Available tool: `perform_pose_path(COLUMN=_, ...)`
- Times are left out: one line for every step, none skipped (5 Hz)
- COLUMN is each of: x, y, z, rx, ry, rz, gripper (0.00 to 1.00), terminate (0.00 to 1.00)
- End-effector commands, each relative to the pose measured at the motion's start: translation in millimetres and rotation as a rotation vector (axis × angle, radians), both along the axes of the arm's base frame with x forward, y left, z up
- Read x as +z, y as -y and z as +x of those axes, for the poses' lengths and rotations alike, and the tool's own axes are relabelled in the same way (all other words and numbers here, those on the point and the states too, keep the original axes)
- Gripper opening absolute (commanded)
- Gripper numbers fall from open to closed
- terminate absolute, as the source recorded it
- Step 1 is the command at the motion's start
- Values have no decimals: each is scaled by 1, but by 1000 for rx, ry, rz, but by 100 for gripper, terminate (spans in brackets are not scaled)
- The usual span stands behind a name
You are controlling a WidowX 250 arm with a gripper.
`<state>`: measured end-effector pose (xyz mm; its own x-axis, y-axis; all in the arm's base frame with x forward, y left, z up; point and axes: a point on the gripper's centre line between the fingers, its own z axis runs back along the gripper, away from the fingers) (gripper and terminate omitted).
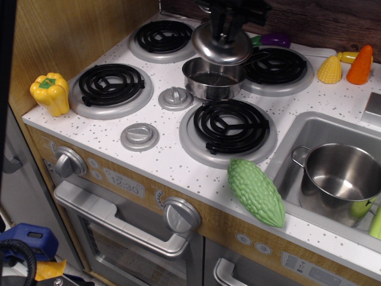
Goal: Put lid on pot or pan
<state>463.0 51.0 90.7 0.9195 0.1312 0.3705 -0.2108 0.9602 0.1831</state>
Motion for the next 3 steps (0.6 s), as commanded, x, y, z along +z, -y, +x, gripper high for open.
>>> perform_pose_path(x=32, y=6, z=1, rx=18, ry=90, rz=-38, gripper=0, terminate=0)
perform_pose_path(x=25, y=8, z=-6, rx=31, ry=73, rz=-51, gripper=0, terminate=0)
perform_pose_path(x=23, y=7, z=-13, rx=40, ry=53, rz=-57, gripper=0, terminate=100)
